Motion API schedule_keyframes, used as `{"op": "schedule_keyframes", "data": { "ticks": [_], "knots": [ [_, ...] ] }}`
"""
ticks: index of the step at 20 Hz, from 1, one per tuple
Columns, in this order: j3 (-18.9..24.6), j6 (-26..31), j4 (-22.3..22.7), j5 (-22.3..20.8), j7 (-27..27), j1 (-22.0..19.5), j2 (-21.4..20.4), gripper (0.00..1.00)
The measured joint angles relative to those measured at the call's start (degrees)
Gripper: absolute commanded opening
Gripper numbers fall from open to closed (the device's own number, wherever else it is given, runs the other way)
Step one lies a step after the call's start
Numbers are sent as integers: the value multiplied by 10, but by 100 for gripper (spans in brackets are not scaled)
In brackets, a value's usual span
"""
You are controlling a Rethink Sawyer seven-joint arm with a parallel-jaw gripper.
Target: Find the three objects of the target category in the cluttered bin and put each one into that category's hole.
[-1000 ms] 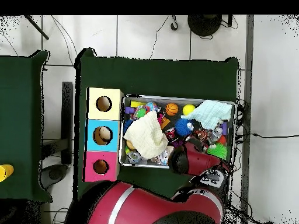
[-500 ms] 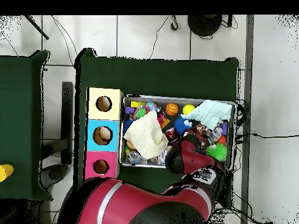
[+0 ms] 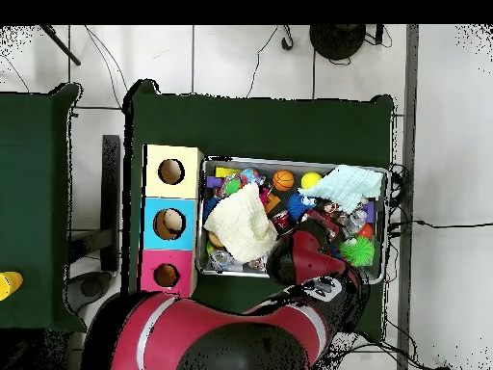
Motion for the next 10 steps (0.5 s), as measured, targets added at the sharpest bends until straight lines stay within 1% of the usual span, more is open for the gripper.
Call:
{"op": "schedule_keyframes", "data": {
  "ticks": [2,3,6,10],
  "knots": [
    [-2,0,0,1,0,0,4,100],
    [-2,0,0,1,0,-4,7,0],
    [-2,0,0,1,0,-5,7,0],
    [-2,0,0,1,0,-17,6,0]
  ]
}}
